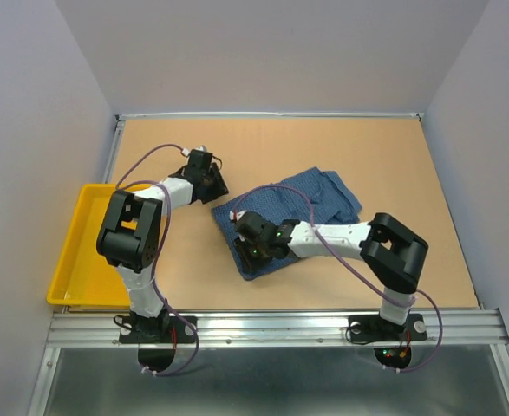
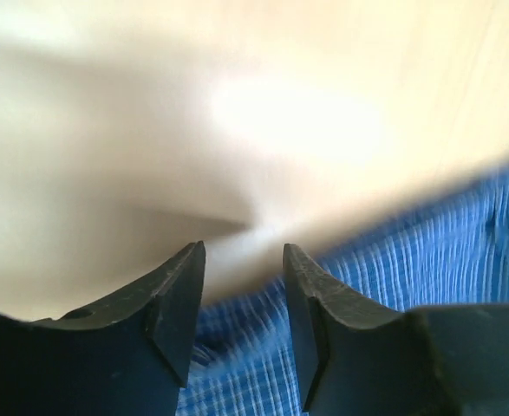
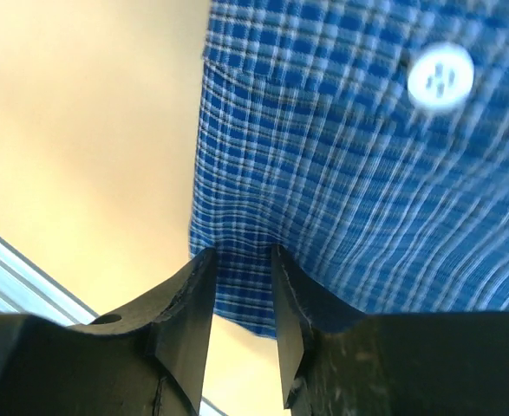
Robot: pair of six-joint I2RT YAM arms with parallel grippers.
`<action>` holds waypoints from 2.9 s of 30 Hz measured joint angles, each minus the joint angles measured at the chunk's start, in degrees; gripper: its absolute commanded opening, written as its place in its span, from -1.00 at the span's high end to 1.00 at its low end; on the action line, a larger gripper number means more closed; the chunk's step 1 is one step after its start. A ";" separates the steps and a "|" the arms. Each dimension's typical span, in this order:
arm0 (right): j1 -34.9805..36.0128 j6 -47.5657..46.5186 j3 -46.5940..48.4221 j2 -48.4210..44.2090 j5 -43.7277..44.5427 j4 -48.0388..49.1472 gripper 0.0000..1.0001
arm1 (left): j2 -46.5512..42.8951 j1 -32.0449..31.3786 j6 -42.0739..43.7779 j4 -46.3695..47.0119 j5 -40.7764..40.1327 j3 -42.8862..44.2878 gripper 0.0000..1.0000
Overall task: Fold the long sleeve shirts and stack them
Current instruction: Fold the shirt
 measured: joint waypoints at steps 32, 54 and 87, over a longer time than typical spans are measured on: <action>-10.69 -3.96 -10.82 -28.15 13.38 -1.84 -0.62 | -35.95 -2.99 -14.03 11.58 13.38 -38.34 -0.79; -3.06 -8.37 -12.02 -22.73 8.09 1.38 -0.58 | -32.33 -4.87 -17.40 18.34 14.93 -39.47 0.75; 19.23 -8.48 -1.07 0.26 43.98 4.04 0.27 | -36.54 -7.78 -22.36 9.11 14.56 -33.07 0.92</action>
